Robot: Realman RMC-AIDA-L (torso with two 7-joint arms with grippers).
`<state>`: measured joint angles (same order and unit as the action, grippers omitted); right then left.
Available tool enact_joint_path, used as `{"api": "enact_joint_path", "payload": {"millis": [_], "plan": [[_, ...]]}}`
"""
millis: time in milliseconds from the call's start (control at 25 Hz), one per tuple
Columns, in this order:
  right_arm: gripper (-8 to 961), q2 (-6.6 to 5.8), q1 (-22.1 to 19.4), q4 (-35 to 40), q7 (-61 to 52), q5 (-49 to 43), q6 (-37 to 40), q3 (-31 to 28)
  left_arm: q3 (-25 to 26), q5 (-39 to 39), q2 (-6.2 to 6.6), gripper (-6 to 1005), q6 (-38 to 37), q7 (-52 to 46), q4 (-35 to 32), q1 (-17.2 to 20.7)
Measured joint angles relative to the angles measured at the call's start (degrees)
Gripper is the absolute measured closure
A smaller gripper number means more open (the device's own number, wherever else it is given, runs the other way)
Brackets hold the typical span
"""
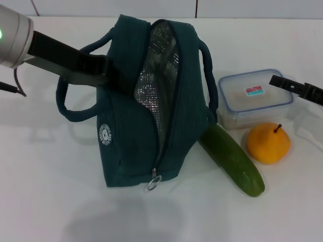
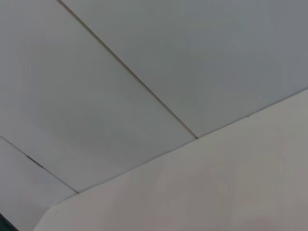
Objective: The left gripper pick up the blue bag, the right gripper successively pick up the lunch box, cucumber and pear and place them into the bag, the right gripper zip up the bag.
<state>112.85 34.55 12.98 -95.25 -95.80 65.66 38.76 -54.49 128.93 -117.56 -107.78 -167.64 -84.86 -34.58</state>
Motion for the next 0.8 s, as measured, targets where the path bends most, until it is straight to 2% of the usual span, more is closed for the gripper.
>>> {"api": "enact_joint_path", "payload": {"millis": [360,800], "plan": [[134,-0.11,0.95,-0.93,0.08,0.0,-0.9,0.06,-0.18,0.22,0.02,949,0.08,-0.04,0.14,-0.82],[137,-0.49,0.04,-1.04,-2.63,0.38,4.12,0.08,-0.18,0.28,0.0,949,0.21,0.03,0.3,-0.89]]}}
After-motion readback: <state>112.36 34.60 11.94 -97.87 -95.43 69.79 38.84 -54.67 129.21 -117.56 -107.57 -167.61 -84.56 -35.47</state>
